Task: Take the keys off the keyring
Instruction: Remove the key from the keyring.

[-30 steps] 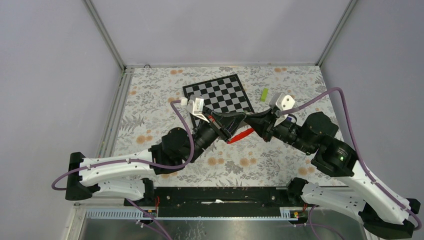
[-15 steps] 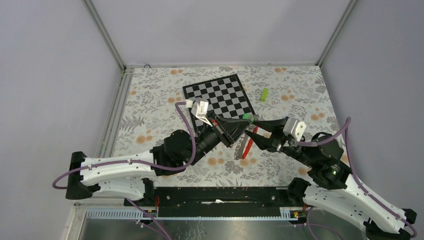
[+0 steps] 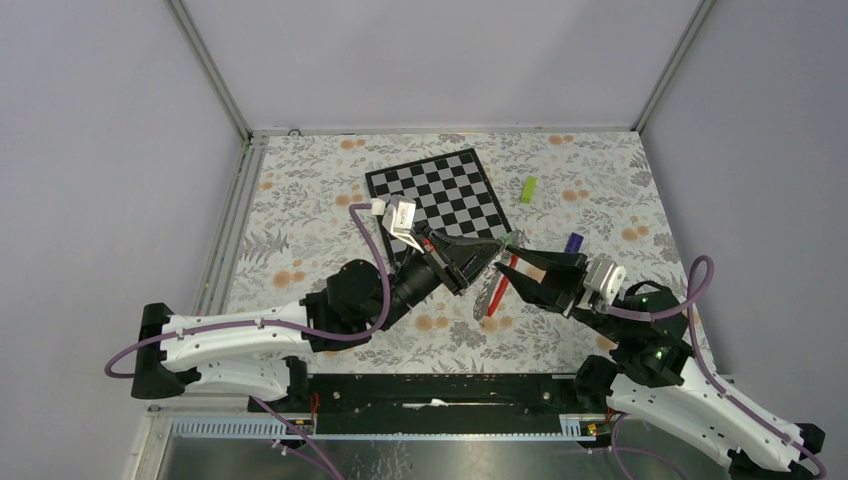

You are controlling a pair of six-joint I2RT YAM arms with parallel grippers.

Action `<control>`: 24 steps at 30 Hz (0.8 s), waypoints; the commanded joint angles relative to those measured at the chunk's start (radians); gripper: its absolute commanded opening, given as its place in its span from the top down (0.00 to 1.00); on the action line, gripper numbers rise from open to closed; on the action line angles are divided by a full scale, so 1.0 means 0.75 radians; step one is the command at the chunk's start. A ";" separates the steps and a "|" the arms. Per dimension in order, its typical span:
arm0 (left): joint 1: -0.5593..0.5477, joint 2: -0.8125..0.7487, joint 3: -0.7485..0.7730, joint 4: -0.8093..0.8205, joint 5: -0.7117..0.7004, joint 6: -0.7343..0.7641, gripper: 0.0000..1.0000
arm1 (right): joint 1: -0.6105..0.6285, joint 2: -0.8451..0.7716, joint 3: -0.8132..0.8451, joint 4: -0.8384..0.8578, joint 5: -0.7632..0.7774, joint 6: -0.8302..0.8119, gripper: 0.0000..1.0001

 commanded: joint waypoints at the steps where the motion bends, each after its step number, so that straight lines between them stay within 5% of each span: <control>1: -0.006 -0.042 0.011 0.207 0.028 -0.020 1.00 | 0.006 -0.027 -0.036 0.047 0.021 -0.008 0.60; 24: -0.006 -0.047 0.002 0.220 0.050 -0.031 1.00 | 0.005 -0.047 -0.082 0.117 0.033 0.020 0.71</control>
